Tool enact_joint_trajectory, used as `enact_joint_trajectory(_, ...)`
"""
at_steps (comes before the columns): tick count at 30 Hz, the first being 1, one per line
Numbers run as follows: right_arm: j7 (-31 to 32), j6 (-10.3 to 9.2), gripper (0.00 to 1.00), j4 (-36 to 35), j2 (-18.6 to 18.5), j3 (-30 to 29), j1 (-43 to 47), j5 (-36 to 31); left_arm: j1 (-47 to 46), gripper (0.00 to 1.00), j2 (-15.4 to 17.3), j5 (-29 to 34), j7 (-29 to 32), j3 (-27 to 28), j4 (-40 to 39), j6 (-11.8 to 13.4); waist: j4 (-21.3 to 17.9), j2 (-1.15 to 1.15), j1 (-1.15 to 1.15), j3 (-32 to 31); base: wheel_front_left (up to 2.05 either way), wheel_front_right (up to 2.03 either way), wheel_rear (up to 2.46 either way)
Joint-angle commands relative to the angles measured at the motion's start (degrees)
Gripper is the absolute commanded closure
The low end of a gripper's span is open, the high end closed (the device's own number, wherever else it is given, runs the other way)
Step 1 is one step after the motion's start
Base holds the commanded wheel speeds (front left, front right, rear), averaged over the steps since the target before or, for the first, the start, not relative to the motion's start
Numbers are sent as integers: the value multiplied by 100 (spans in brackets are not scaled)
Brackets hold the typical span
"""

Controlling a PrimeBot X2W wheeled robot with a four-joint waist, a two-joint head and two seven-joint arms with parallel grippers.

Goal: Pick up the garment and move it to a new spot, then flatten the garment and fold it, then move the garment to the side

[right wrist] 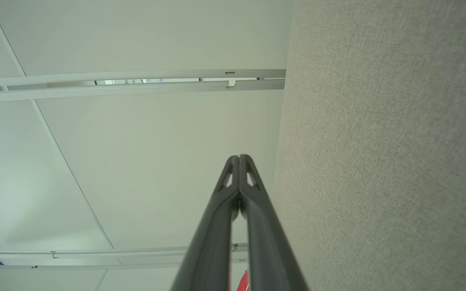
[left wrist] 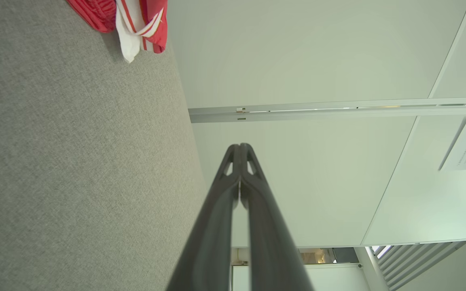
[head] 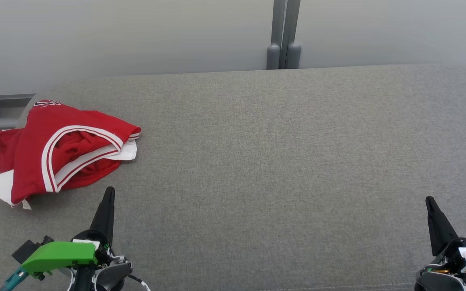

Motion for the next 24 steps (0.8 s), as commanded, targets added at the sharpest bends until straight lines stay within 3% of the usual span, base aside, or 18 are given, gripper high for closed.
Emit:
enact_joint_trajectory(1, 17, 3, 100, -22, -23, -9, 58, -1, -94, 100, 8, -26, -14, 4, -13, -11, 0, 0, 0, 0, 0, 0, 0)
enact_joint_trajectory(9, 17, 3, 100, -22, -23, -9, 59, -2, -94, 100, 8, -26, -14, 4, -13, -11, 0, 0, 0, 0, 0, 0, 0)
enact_joint_trajectory(10, 0, 0, 0, 0, 0, 1, 0, 0, 0, 0, 0, 0, 0, 0, 0, 0, 0, 0, 0, 0, 0, 0, 0)
enact_joint_trajectory(24, -279, -1, 0, 303, 65, 390, -60, -163, 269, 0, 1, 77, -238, -94, 207, 2, -15, 0, 0, -66, 0, 0, 0)
